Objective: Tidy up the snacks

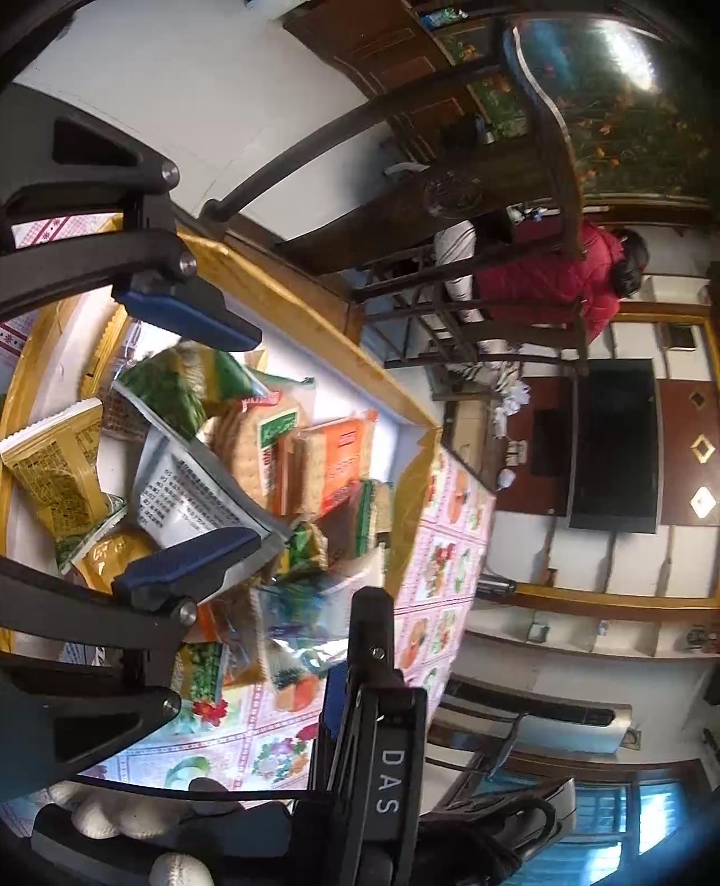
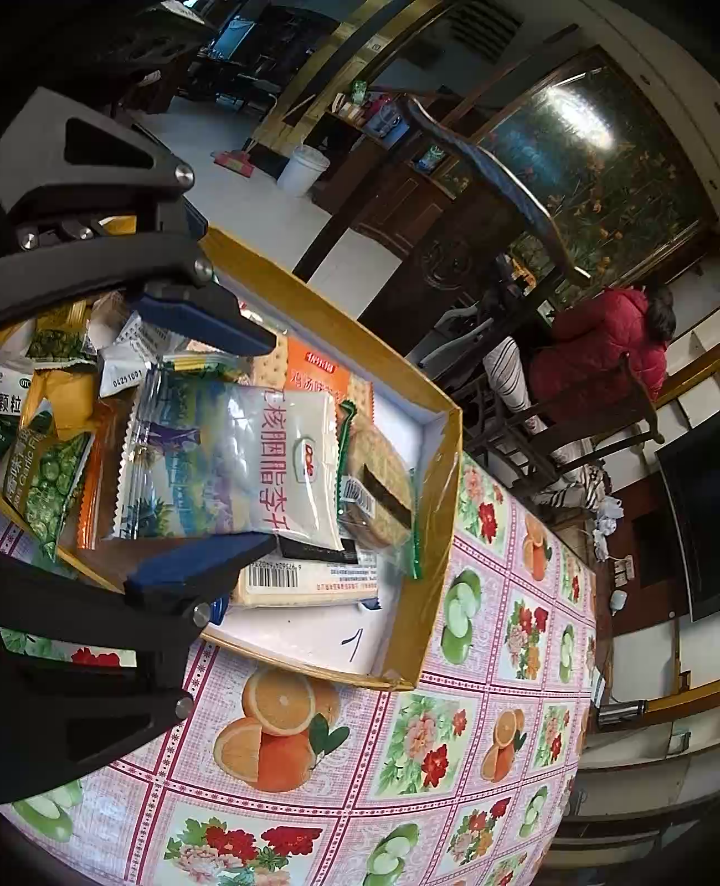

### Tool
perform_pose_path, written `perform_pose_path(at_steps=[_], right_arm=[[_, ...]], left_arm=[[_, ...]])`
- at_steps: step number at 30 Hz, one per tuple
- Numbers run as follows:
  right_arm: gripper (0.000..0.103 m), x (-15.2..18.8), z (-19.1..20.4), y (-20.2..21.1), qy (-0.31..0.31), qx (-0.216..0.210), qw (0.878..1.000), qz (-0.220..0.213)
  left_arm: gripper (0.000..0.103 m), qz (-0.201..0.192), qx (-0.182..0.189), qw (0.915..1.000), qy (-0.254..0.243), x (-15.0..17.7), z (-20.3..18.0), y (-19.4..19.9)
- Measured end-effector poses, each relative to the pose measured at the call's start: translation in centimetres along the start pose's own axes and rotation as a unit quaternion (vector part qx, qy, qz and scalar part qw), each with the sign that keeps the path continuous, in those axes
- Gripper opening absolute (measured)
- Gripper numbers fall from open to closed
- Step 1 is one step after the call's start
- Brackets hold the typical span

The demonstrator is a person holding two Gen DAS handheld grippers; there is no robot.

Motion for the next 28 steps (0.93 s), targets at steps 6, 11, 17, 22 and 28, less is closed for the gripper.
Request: perform_pose_path(at_steps=[6, 11, 17, 22, 28], right_arm=[[0.069, 1.1, 1.9, 4.4, 0.038, -0.010, 0.998, -0.044], [0.079, 5.1, 3.2, 7.9, 0.092, 0.025, 0.994, -0.055], [0.079, 10.7, 3.4, 9.2, 0.140, 0.069, 0.987, -0.032], [0.079, 12.8, 3.9, 9.6, 0.162, 0.076, 0.984, -0.016], [0.079, 14.2, 4.5, 9.8, 0.180, 0.072, 0.981, -0.005]], left_arm=[[0.085, -0.090, -0.066, 0.9914, 0.068, -0.1, 1.5, 6.1], [0.103, -0.119, -0.066, 0.9787, 0.154, 1.6, 3.3, 9.2], [0.103, -0.081, -0.043, 0.9819, 0.165, 2.4, 3.2, 9.4], [0.103, -0.079, -0.081, 0.9839, 0.139, 3.2, 1.7, 11.0], [0.103, -0.058, -0.065, 0.9911, 0.101, 2.6, -0.9, 11.8]])
Point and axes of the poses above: each gripper's, at about its wrist camera, not at the fingertips, and y roughly against the way its jaws point, z to its left, x to its underside, the point moved 1 cm from there along -y, roughly the way its jaws point, and after that the axes turned 12 degrees about -x, right-handed, at the moved point
